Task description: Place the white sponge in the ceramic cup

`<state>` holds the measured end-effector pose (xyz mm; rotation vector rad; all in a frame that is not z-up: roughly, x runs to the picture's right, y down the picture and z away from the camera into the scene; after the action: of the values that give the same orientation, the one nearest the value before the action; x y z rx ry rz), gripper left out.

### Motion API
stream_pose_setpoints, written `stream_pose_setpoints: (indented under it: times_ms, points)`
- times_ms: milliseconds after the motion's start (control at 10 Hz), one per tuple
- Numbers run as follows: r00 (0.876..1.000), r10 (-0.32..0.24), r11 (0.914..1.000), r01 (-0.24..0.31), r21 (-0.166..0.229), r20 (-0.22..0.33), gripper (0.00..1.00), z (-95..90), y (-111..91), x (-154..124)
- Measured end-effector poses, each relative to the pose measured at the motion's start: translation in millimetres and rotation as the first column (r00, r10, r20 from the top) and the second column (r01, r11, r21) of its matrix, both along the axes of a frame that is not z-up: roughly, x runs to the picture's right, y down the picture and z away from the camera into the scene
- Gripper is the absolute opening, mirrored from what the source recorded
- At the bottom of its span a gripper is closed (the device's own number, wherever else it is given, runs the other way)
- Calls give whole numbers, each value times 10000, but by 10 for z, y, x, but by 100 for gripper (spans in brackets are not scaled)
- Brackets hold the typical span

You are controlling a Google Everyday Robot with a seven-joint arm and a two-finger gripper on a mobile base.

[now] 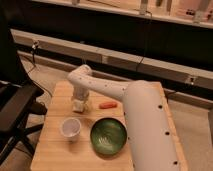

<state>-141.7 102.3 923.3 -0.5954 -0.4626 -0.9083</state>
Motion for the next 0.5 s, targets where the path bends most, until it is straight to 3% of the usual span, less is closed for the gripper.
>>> stream_pose_setpoints:
  times_ms: [300, 500]
  points:
    - [9993, -242, 9993, 250, -270, 293, 78, 118, 43, -96]
    - [9981, -434, 9976, 457, -517, 447, 56, 200, 113, -181]
